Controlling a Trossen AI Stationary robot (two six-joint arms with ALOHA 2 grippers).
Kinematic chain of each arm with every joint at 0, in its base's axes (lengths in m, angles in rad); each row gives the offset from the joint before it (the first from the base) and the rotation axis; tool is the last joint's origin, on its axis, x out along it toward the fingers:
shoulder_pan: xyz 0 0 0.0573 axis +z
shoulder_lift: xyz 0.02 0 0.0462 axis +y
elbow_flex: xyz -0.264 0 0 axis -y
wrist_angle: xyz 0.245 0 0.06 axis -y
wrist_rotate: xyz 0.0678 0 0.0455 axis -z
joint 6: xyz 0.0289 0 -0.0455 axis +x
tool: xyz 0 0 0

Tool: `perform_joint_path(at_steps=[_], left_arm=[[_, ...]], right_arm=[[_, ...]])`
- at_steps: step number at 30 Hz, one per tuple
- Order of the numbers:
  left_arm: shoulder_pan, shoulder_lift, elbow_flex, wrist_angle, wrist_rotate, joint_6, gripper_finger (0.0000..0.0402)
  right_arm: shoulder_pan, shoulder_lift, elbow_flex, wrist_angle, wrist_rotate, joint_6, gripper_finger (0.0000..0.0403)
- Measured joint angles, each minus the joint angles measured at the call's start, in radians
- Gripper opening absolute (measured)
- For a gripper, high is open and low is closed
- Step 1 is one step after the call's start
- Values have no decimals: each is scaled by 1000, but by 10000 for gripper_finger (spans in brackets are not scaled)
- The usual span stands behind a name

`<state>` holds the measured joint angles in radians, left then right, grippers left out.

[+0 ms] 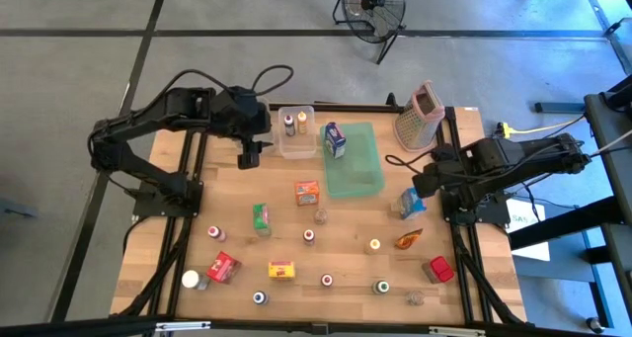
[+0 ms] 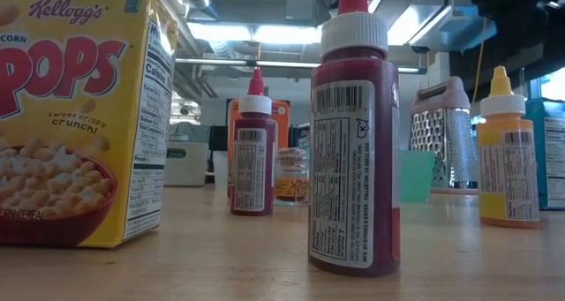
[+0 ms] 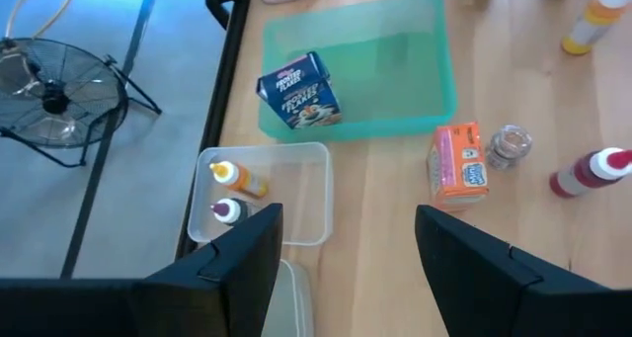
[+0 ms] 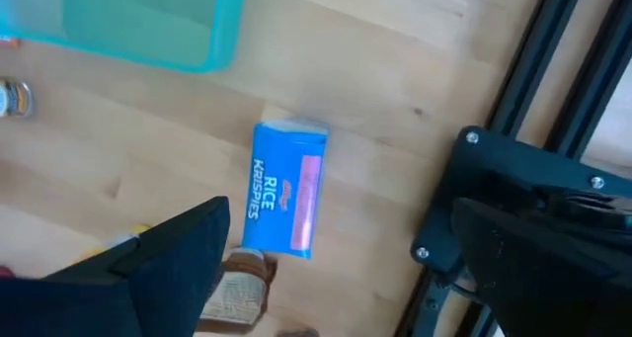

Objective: Pick & Place Kitchen Items
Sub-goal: Put the light blue cereal box into the blue bin

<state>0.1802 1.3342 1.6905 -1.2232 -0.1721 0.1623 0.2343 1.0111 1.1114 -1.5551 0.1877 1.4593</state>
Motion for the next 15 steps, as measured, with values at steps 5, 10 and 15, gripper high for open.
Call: perform_joint_path(at_steps=[5, 10, 15], left_arm=[[-1, 0, 0, -12, 18, -2, 226], [0, 0, 0, -15, 18, -2, 226], [0, 0, 0, -15, 18, -9, 226]], right_arm=[[-6, 5, 0, 42, 2, 0, 387], [-6, 9, 0, 61, 19, 0, 387], [-6, 10, 0, 51, 19, 22, 387]])
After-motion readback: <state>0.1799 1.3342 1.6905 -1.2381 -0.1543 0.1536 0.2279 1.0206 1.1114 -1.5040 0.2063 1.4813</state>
